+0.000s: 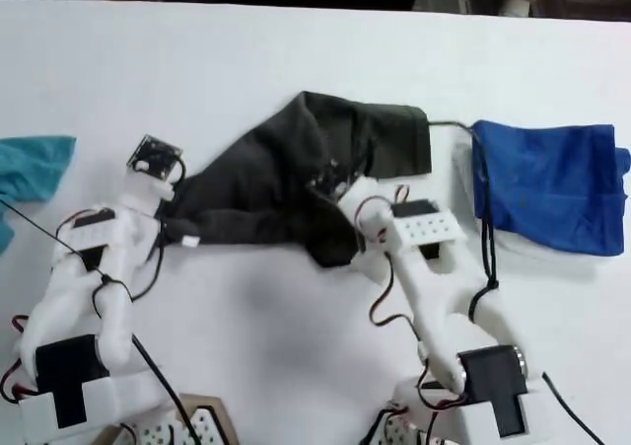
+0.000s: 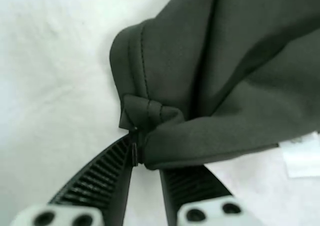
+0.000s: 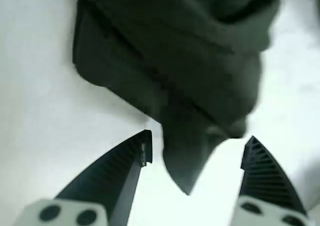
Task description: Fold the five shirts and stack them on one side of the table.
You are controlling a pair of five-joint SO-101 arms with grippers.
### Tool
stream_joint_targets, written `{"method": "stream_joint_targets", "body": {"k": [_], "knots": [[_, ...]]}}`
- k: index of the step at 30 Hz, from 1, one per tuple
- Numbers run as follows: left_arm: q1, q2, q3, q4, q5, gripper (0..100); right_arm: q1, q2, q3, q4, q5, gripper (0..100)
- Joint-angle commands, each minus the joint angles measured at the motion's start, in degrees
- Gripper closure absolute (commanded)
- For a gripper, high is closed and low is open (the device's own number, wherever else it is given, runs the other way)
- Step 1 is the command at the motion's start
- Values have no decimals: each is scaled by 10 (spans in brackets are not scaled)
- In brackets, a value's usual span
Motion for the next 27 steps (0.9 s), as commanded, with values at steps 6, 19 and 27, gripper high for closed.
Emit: {"method": "stream_joint_targets", "body": {"k": [6,19,27], "knots": [[1,-25,0,-9,5,975,12,7,-55,15,4,704],[1,-25,0,-9,5,975,36,-41,-62,113,92,704],[1,-25,0,-8,5,975,39,22,-63,76,121,705]]}}
